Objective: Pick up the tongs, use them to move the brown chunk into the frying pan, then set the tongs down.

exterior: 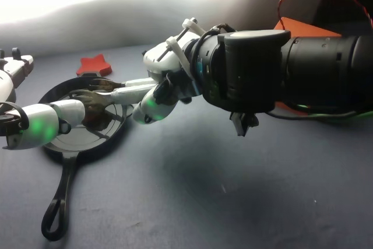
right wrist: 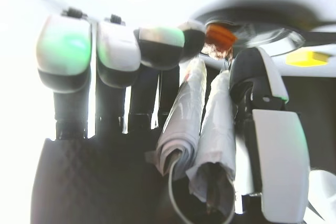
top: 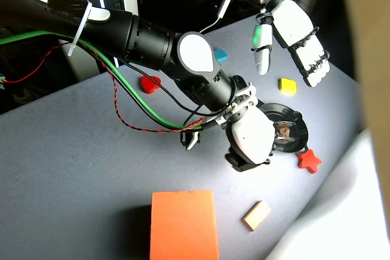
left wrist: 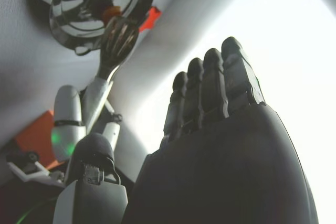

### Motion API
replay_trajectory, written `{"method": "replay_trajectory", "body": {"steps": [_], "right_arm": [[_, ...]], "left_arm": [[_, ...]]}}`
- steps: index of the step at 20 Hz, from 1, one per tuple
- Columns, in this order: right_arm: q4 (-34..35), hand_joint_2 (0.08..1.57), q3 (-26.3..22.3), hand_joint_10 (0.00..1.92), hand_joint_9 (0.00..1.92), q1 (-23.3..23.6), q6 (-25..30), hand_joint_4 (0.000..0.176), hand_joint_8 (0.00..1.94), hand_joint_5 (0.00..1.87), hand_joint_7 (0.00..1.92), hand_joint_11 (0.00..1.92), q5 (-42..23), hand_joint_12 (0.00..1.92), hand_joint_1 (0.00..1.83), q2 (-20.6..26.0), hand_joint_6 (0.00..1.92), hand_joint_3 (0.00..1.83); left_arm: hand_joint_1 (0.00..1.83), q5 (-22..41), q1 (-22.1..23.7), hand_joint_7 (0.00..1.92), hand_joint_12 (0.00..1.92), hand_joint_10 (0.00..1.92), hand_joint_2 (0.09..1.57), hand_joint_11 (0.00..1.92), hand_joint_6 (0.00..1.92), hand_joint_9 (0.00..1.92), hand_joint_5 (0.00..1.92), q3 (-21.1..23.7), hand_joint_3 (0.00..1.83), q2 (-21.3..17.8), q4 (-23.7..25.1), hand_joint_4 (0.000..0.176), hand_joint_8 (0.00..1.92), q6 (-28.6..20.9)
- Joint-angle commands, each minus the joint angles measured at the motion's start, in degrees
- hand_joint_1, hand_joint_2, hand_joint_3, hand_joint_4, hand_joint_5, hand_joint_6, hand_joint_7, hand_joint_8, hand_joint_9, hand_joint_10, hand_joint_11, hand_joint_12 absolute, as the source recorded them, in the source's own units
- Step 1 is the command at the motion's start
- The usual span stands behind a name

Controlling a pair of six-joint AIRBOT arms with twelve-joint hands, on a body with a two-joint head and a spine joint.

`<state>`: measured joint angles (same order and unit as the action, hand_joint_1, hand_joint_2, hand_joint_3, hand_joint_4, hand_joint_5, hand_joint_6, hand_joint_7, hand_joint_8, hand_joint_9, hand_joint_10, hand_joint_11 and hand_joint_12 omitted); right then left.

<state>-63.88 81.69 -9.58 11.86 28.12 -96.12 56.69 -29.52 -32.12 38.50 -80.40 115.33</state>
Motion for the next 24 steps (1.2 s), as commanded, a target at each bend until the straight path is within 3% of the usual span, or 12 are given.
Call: {"method": "replay_trajectory", "body": {"steps": [1,4,9,13,17,19,22,24], "right_arm": [[-2.1,1.4,-0.5,1.81,1.24,0.7,0.0,0.0,1.44,0.82,1.19,1.22,-2.3,1.92,0.41,0.4,1.22,0.0],[-2.1,1.34,-1.9,1.72,1.21,0.8,-1.3,0.0,1.22,0.84,1.18,1.15,-2.6,1.92,0.49,0.9,0.95,0.0],[-2.1,1.36,-2.6,1.77,1.18,1.5,-1.6,0.0,1.25,0.83,1.16,1.14,-2.9,1.92,0.47,1.9,0.92,0.0],[-2.1,1.36,-3.6,1.66,1.14,2.5,-1.9,0.0,1.08,0.84,1.15,1.06,-3.9,1.92,0.5,2.8,0.78,0.0],[-2.1,1.34,-5.4,1.71,1.07,3.3,-4.0,0.0,1.11,0.84,1.09,1.02,-4.1,1.92,0.54,3.8,0.73,0.0],[-2.1,1.34,-7.6,1.66,1.09,3.7,-4.8,0.0,1.07,0.85,1.11,1.01,-3.6,1.92,0.54,5.5,0.74,0.0],[-2.1,1.33,-12.3,1.6,1.1,4.3,-6.1,0.0,0.93,0.89,1.15,0.98,-3.6,1.92,0.57,9.7,0.59,0.0],[-2.2,1.34,-17.1,1.59,1.09,4.9,-8.9,0.0,0.96,0.89,1.14,0.97,-3.1,1.92,0.56,13.5,0.65,0.0]], "left_arm": [[0.0,4.4,0.5,0.08,0.03,0.01,1.2,0.01,0.01,0.04,0.06,-0.1,0.0,-0.2,4.0,0.0,0.0,0.0],[0.0,4.4,0.5,0.07,0.03,0.0,1.2,0.0,0.0,0.04,0.05,-0.1,0.0,-0.2,3.8,0.0,0.0,0.0],[0.0,4.4,0.5,0.07,0.05,0.0,1.19,0.0,0.0,0.04,0.05,-0.1,0.0,-0.2,3.7,0.0,0.0,0.0],[0.0,4.4,0.6,0.08,0.07,0.0,1.2,0.0,0.0,0.04,0.05,-0.1,0.0,-0.2,3.7,0.0,0.0,0.0],[0.0,4.5,0.6,0.05,0.02,0.0,1.2,0.0,0.0,0.02,0.03,-0.1,0.0,-0.2,3.7,0.0,0.0,0.0],[0.0,4.5,0.6,0.07,0.02,0.0,1.19,0.01,0.01,0.03,0.04,-0.1,0.0,-0.2,3.7,0.0,0.01,0.0],[0.0,4.5,0.7,0.08,0.03,0.01,1.19,0.01,0.01,0.04,0.05,-0.1,0.0,-0.2,3.7,0.0,0.01,0.0],[0.0,4.5,0.7,0.07,0.04,0.0,1.19,0.0,0.0,0.03,0.04,0.0,0.0,-0.2,3.7,0.0,0.0,0.0]]}}
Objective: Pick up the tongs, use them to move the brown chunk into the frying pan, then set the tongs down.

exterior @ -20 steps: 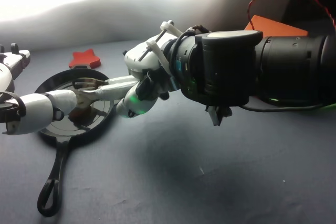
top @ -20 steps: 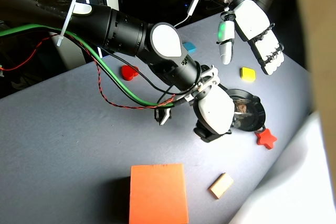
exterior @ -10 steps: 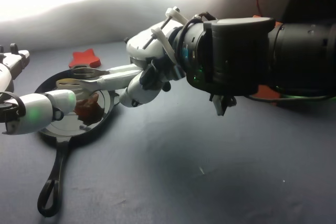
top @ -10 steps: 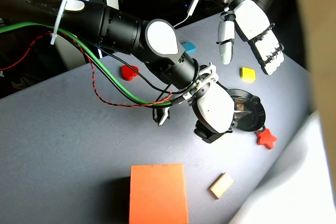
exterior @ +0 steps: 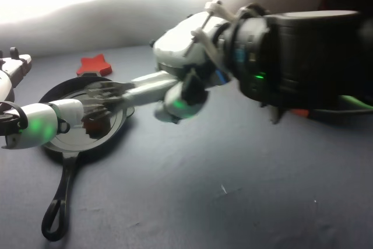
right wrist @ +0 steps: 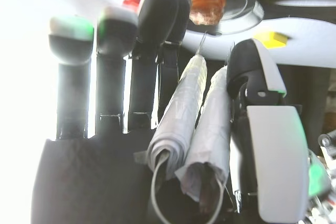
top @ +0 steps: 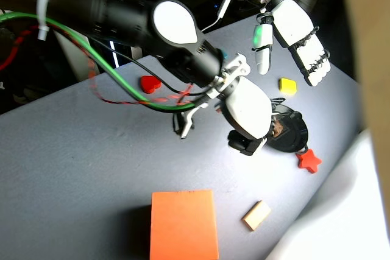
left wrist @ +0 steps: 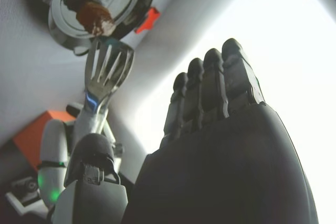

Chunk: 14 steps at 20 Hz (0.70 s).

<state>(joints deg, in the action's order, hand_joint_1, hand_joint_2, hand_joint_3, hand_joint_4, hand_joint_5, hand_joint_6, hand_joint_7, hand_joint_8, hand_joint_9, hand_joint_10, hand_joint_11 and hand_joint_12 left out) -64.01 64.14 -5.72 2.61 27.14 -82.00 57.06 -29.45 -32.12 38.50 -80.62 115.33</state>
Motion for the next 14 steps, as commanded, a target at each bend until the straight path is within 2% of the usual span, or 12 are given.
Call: {"method": "replay_trajectory", "body": {"steps": [1,3,4,5,8,10,12,14], "right_arm": [[-2.1,1.34,-2.0,1.59,1.1,1.2,-1.7,0.0,0.97,0.89,1.15,0.97,-2.1,1.92,0.56,1.5,0.67,0.0],[-2.1,1.34,-6.3,1.6,1.1,1.2,-6.9,0.0,0.97,0.88,1.15,0.98,-2.1,1.92,0.56,5.1,0.67,0.0],[-2.7,1.34,-8.4,1.6,1.1,1.0,-7.7,0.0,1.0,0.87,1.14,0.97,-2.1,1.92,0.57,7.0,0.73,0.0],[-4.7,1.33,-10.1,1.62,1.1,0.5,-7.1,0.0,1.01,0.86,1.15,0.98,-2.2,1.92,0.57,8.6,0.78,0.0],[-12.8,1.35,-14.4,1.66,1.11,-1.5,-3.4,0.0,1.04,0.86,1.14,1.0,-2.2,1.92,0.54,11.7,0.75,0.0],[-19.7,1.35,-15.8,1.66,1.1,-2.9,1.8,0.0,1.05,0.86,1.13,1.0,-2.2,1.92,0.53,12.2,0.75,0.0],[-30.8,1.35,-17.5,1.69,1.1,-5.4,14.0,0.0,1.09,0.86,1.13,1.01,-2.0,1.92,0.54,12.7,0.74,0.0],[-36.9,1.35,-18.3,1.67,1.09,-7.0,20.3,0.0,1.03,0.86,1.12,1.0,-1.0,1.92,0.54,12.7,0.72,0.0]], "left_arm": [[0.0,4.1,0.6,0.07,0.04,0.0,1.19,0.0,0.0,0.03,0.04,0.0,0.0,-0.2,3.9,0.0,0.0,0.0],[0.0,4.1,0.6,0.07,0.04,0.0,1.2,0.0,0.0,0.03,0.04,0.2,0.0,-0.2,3.9,0.0,0.0,0.0],[0.0,4.1,0.7,0.07,0.04,0.0,1.19,0.0,0.0,0.04,0.05,0.3,0.0,-0.2,3.9,0.0,0.0,0.0],[0.0,4.0,0.7,0.08,0.09,0.0,1.19,0.0,0.0,0.05,0.06,0.5,0.0,-0.2,3.9,0.0,0.0,0.0],[0.0,4.0,1.3,0.08,0.07,0.0,1.19,0.0,0.0,0.04,0.05,1.3,0.0,-0.1,4.0,0.0,0.0,0.3],[0.0,4.0,1.6,0.08,0.07,0.0,1.2,0.0,0.0,0.04,0.05,1.7,0.0,0.0,4.0,0.0,0.0,0.5],[0.0,3.9,2.3,0.07,0.04,0.0,1.19,0.0,0.0,0.04,0.05,2.5,0.0,0.2,4.3,0.0,0.0,0.7],[0.0,3.5,2.6,0.07,0.04,0.0,1.2,0.0,0.0,0.04,0.05,2.9,0.0,0.4,5.5,0.0,0.0,0.7]]}}
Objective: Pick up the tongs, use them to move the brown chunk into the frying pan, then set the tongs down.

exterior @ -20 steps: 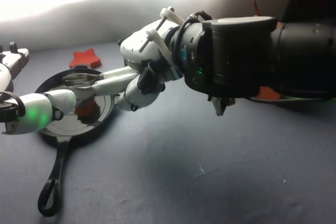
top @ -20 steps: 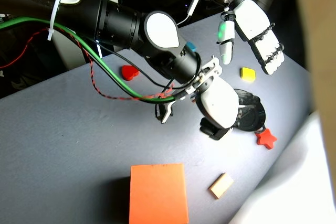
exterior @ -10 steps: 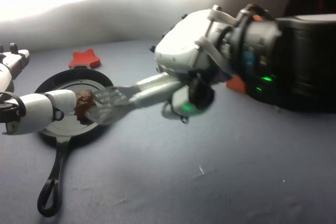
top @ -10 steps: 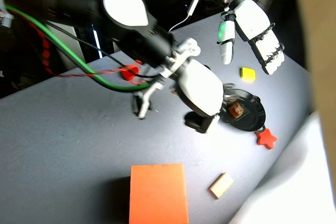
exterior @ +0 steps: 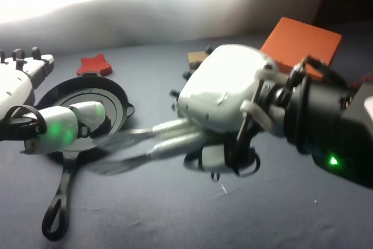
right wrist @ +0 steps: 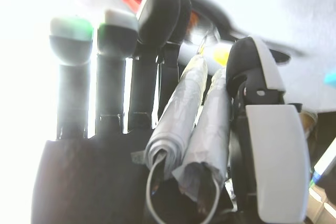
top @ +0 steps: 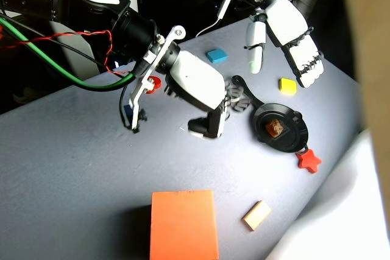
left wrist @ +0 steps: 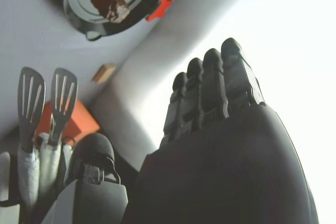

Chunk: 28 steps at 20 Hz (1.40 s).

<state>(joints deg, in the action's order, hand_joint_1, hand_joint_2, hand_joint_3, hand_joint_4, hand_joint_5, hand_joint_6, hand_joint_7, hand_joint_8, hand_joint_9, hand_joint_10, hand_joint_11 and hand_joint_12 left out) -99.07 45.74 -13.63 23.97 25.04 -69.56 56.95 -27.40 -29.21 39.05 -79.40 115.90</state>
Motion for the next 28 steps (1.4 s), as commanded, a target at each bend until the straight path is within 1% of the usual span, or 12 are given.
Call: {"method": "replay_trajectory", "body": {"steps": [1,2,4,5,6,7,9,10,14,18,21,28], "right_arm": [[-4.3,1.35,-0.3,1.65,1.08,-0.2,1.5,0.0,1.0,0.85,1.11,0.98,2.0,1.92,0.54,0.1,0.72,0.0],[-4.5,1.35,-0.4,1.65,1.08,-1.0,1.7,0.0,1.0,0.85,1.11,0.98,2.7,1.92,0.54,-0.2,0.72,0.0],[-11.8,1.33,-0.3,1.6,1.06,-4.9,6.1,0.0,1.0,0.82,1.1,0.94,5.2,1.92,0.58,-1.1,0.7,0.0],[-16.2,1.32,-0.2,1.47,1.0,-6.0,9.1,0.0,0.85,0.83,1.05,0.82,5.5,1.91,0.57,-1.2,0.61,0.0],[-19.9,1.32,-0.1,1.47,1.0,-7.0,11.6,0.0,0.85,0.83,1.05,0.82,6.1,1.91,0.57,-1.4,0.61,0.0],[-21.1,1.27,0.1,1.18,0.85,-7.6,12.1,0.0,0.53,0.82,0.99,0.59,6.3,1.77,0.59,-1.7,0.44,0.0],[-22.8,1.2,1.5,1.12,0.77,-9.0,11.7,0.0,0.41,0.84,0.97,0.5,7.4,1.75,0.7,-3.1,0.27,0.0],[-23.2,1.2,2.4,1.13,0.69,-9.4,11.7,0.0,0.39,0.82,0.93,0.44,7.6,1.8,0.68,-3.7,0.22,0.0],[-26.1,1.19,4.8,0.9,0.66,-11.6,13.4,0.0,0.23,0.66,0.8,0.41,8.2,1.53,0.53,-4.6,0.12,0.0],[-28.1,1.16,4.8,0.43,0.5,-14.0,14.0,0.0,0.02,0.5,0.65,0.11,8.3,1.43,0.35,-4.5,0.02,0.0],[-28.1,1.13,4.7,0.26,0.39,-15.0,13.9,0.0,0.0,0.4,0.5,0.0,8.2,1.34,0.22,-4.1,0.0,0.0],[-28.1,1.07,3.8,0.07,0.34,-15.5,11.3,0.0,0.0,0.27,0.37,0.0,6.7,1.06,0.2,-3.0,0.0,0.0]], "left_arm": [[0.0,2.2,0.9,0.07,0.05,0.0,1.19,0.0,0.0,0.04,0.04,0.1,0.0,-0.1,4.6,0.0,0.0,0.2],[0.0,1.3,1.4,0.07,0.05,0.0,1.19,0.0,0.0,0.04,0.04,0.2,0.0,0.2,4.6,0.0,0.0,0.9],[0.0,-1.4,3.6,0.07,0.03,0.0,1.19,0.0,0.0,0.04,0.05,0.5,0.0,1.3,4.6,0.0,0.0,3.9],[0.0,-1.4,4.1,0.07,0.03,0.0,1.2,0.0,0.0,0.04,0.05,0.7,0.0,1.6,4.6,0.0,0.0,4.5],[0.0,-1.4,4.6,0.07,0.03,0.0,1.2,0.0,0.0,0.04,0.05,1.0,0.0,2.0,4.6,0.0,0.0,5.3],[0.0,-1.4,4.9,0.07,0.03,0.0,1.2,0.0,0.0,0.04,0.05,1.1,0.0,2.2,4.6,0.0,0.0,5.8],[0.0,-1.4,5.8,0.08,0.03,0.0,1.2,0.0,0.01,0.04,0.06,1.4,0.0,2.8,4.6,0.0,0.0,7.0],[0.0,-1.4,6.1,0.07,0.03,0.0,1.19,0.0,0.0,0.03,0.04,1.5,0.0,3.1,4.6,0.0,0.0,7.2],[0.0,-1.4,5.7,0.07,0.03,0.0,1.19,0.0,0.0,0.04,0.04,1.8,0.0,3.4,4.4,0.0,0.0,7.2],[0.0,-1.4,4.8,0.07,0.03,0.0,1.2,0.0,0.0,0.04,0.05,1.8,0.0,3.4,4.4,0.0,0.0,6.1],[0.0,-1.1,4.3,0.07,0.04,0.0,1.2,0.0,0.0,0.04,0.05,1.8,0.0,3.6,4.4,0.0,0.0,5.8],[0.0,-0.8,3.9,0.06,0.01,0.0,1.2,0.0,0.0,0.03,0.04,1.8,0.0,3.6,4.8,0.0,0.0,5.5]]}}
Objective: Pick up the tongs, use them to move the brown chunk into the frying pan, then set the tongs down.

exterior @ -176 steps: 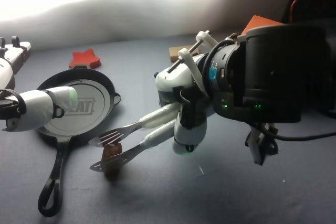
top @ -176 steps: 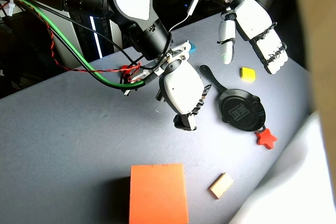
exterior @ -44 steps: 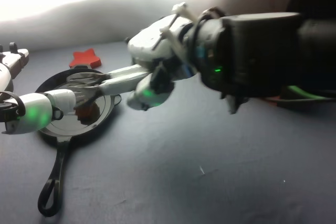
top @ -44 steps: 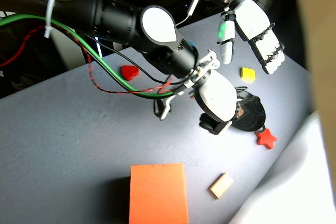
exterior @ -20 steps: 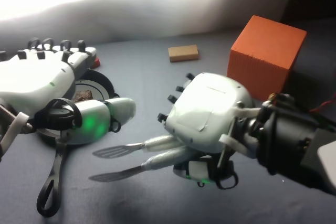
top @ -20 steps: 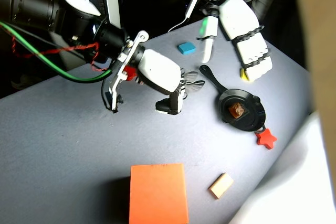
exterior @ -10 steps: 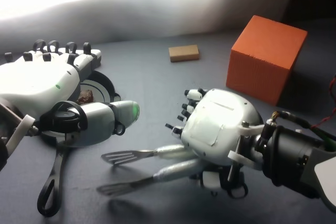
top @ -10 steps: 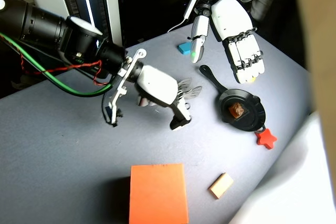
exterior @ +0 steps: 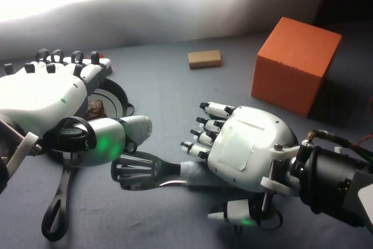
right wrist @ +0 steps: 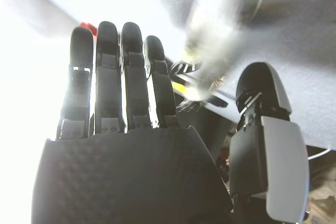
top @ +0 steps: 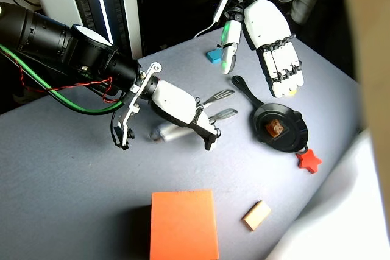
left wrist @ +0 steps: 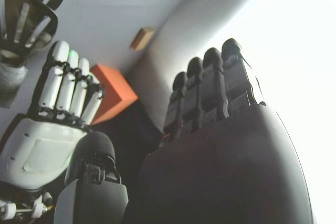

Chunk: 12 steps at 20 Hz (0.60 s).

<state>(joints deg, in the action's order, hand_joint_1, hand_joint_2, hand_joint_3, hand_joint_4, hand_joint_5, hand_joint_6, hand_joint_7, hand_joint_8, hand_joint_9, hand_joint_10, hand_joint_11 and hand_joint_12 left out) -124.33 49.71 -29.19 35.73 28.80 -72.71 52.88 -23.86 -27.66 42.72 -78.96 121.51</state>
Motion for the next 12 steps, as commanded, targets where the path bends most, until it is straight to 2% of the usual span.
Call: {"method": "replay_trajectory", "body": {"steps": [1,8,12], "right_arm": [[-2.8,1.07,-0.6,0.06,0.33,0.0,-0.6,0.0,0.0,0.27,0.36,0.0,2.9,1.05,0.2,0.5,0.0,0.0],[-2.8,1.06,-4.1,0.04,0.35,-0.7,-1.1,0.0,0.01,0.29,0.39,0.0,2.6,1.09,0.18,3.1,0.01,0.0],[-1.4,1.07,-6.2,0.07,0.46,0.9,0.7,0.0,0.03,0.38,0.5,0.0,-0.4,1.26,0.13,6.2,0.03,0.0]], "left_arm": [[0.0,3.3,0.4,0.06,0.01,0.0,1.2,0.0,0.01,0.03,0.05,0.3,0.0,-0.1,4.4,0.0,0.0,-0.1],[0.0,3.9,0.5,0.07,0.01,0.0,1.2,0.0,0.0,0.03,0.05,0.3,0.0,-0.1,4.4,0.0,0.0,-0.1],[0.0,4.0,0.5,0.11,0.02,0.01,1.2,0.03,0.02,0.07,0.1,0.3,0.0,-0.1,4.4,0.0,0.01,-0.1]]}}
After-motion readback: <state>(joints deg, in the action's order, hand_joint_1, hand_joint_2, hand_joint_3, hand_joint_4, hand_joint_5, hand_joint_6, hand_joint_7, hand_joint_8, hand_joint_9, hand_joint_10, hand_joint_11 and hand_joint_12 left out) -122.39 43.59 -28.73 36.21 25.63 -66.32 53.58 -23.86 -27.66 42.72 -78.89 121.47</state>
